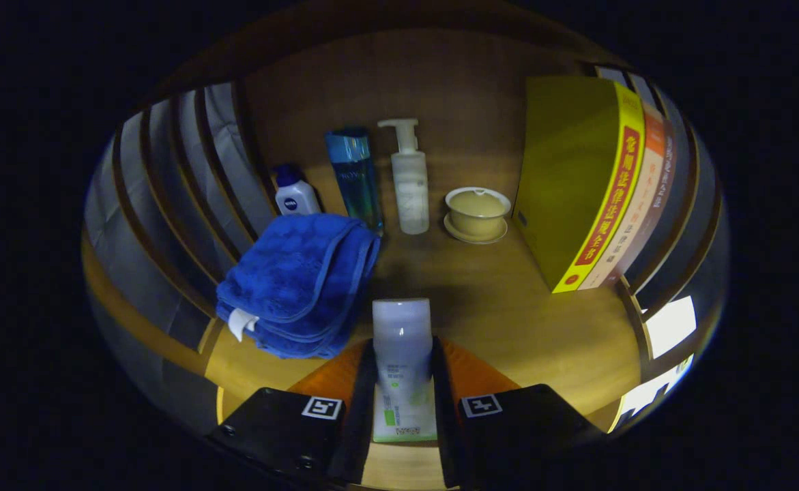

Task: Pull open the drawer, take out the items inside it, and place them on the countertop above the cabinet.

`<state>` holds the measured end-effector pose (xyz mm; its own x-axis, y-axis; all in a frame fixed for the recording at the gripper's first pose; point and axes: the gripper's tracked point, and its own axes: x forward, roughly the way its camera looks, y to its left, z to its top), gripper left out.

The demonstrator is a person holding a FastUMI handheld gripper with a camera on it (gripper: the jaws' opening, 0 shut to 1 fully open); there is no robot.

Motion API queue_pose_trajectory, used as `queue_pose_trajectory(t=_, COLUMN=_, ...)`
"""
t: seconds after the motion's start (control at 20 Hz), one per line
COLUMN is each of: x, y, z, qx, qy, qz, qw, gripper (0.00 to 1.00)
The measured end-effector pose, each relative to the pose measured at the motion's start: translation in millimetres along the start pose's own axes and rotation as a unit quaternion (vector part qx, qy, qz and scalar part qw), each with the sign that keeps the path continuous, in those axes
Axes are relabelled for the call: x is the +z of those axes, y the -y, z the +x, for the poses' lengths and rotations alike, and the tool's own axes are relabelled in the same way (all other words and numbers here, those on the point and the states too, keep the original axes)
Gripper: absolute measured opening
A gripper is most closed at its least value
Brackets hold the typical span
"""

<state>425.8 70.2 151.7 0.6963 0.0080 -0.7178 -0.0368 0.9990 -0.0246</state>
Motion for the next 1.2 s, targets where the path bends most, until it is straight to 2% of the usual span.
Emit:
queue_pose_trajectory(t=0.2, x=-5.7, y=0.2, z=28.6, qx=-0.002, qy=0.0, qz=0.019, qw=1.0, gripper=0.5)
queue_pose_trajectory(t=0.45, x=-6.5, y=2.5, z=37.0, qx=-0.003, qy=0.014, qz=0.039, qw=0.999, gripper=0.5)
queue_pose_trajectory(t=0.7, x=-6.2, y=2.0, z=40.6, qx=-0.013, qy=0.019, qz=0.03, qw=0.999, gripper=0.58)
queue_pose_trajectory(t=0.9, x=-4.5, y=-6.7, z=37.2, qx=0.0, qy=0.024, qz=0.036, qw=0.999, gripper=0.7)
queue_pose_trajectory(t=1.05, x=-9.3, y=-5.0, z=24.1, qx=-0.012, qy=0.031, qz=0.047, qw=0.998, gripper=1.0)
queue_pose_trajectory(t=1.2, x=1.1, y=0.8, z=-0.6, qx=-0.014, qy=0.068, qz=0.056, qw=0.996, gripper=0.99)
